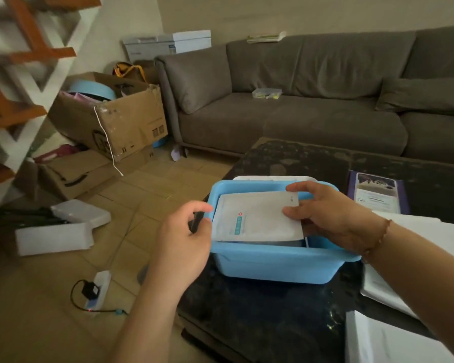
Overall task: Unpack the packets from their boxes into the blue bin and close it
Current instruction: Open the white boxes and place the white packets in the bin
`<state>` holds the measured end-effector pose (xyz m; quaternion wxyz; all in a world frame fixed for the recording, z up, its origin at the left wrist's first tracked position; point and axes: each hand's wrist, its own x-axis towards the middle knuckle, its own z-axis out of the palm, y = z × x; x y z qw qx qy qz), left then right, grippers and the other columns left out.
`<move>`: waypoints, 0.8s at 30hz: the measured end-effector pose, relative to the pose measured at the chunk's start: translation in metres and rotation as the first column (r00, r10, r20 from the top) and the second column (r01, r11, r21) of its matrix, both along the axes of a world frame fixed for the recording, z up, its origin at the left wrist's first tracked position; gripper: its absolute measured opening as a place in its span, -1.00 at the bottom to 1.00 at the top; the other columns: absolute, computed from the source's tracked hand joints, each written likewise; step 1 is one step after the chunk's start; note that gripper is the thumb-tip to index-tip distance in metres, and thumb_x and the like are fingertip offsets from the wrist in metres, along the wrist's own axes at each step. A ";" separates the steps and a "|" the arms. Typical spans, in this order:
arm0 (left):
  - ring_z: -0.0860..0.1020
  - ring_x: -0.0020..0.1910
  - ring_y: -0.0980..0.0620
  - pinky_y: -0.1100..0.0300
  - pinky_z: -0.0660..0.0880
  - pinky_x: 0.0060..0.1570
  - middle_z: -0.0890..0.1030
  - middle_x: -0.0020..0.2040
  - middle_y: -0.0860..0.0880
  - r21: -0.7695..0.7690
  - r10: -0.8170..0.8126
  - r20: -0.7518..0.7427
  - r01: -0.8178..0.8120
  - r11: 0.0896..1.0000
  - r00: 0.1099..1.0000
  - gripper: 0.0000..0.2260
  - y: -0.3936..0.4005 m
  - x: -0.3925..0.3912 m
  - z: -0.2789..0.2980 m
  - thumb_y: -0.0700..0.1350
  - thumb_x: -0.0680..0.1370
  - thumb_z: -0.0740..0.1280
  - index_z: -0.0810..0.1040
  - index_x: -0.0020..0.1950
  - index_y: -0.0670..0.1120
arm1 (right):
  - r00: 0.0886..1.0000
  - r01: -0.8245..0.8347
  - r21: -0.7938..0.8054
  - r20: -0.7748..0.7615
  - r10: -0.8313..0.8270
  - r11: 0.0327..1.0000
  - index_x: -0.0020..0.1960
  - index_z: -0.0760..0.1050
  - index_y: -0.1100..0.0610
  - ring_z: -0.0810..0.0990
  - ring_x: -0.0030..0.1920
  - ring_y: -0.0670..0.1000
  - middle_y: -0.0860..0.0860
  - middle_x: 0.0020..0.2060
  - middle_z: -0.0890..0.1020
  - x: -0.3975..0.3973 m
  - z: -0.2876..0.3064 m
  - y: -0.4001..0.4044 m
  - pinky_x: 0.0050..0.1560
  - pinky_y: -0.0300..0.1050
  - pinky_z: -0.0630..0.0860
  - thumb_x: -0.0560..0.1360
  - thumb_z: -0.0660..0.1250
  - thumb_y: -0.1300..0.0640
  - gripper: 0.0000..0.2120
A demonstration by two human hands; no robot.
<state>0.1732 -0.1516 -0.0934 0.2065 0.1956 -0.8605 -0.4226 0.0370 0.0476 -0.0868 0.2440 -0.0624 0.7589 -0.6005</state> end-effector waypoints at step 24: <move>0.46 0.17 0.00 0.00 0.51 0.09 0.55 0.20 0.01 -0.587 0.166 0.215 -0.009 0.810 0.962 -0.67 0.031 -0.002 0.001 0.11 0.58 0.14 0.60 0.02 -0.06 | 0.695 0.092 0.702 -0.553 0.459 0.707 0.49 0.23 -0.02 0.54 -0.07 -0.02 0.00 0.01 0.61 0.019 0.014 0.011 -0.03 -0.23 0.40 0.52 0.31 -0.15 -0.40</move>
